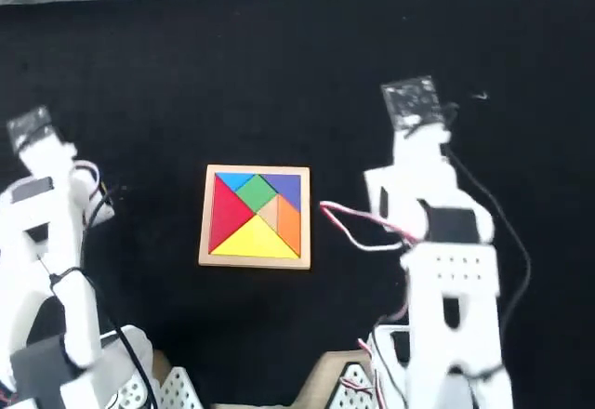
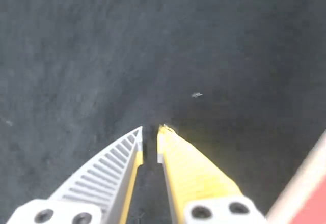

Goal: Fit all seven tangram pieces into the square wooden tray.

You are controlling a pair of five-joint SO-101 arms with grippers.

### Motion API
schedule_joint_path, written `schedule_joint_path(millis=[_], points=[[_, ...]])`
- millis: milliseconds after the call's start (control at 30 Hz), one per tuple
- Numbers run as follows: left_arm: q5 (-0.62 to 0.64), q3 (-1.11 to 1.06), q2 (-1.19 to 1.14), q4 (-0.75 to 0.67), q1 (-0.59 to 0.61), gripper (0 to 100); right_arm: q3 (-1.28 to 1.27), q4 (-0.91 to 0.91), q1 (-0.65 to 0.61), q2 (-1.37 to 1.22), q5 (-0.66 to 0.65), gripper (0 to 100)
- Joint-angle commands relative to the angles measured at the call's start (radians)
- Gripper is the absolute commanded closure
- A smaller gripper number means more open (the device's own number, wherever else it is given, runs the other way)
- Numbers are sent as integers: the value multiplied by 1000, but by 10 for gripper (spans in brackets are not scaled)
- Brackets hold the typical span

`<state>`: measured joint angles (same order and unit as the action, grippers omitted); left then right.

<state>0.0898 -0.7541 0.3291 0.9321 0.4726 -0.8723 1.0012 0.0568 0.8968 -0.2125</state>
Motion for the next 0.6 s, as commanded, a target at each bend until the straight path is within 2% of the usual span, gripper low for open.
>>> schedule_joint_path(millis=[0, 133, 233, 367, 567], points=[[-26, 364, 150, 230, -97, 938, 41, 40, 6, 139, -11, 987], [-29, 596, 302, 354, -165, 934, 206, 187, -58, 236, -3, 987], [-112, 667, 448, 425, -228, 936, 351, 285, -112, 295, -3, 987], [-190, 591, 698, 456, -265, 938, 496, 393, -146, 358, -3, 987], [-204, 335, 1188, 445, -265, 934, 608, 535, -141, 472, -3, 987]])
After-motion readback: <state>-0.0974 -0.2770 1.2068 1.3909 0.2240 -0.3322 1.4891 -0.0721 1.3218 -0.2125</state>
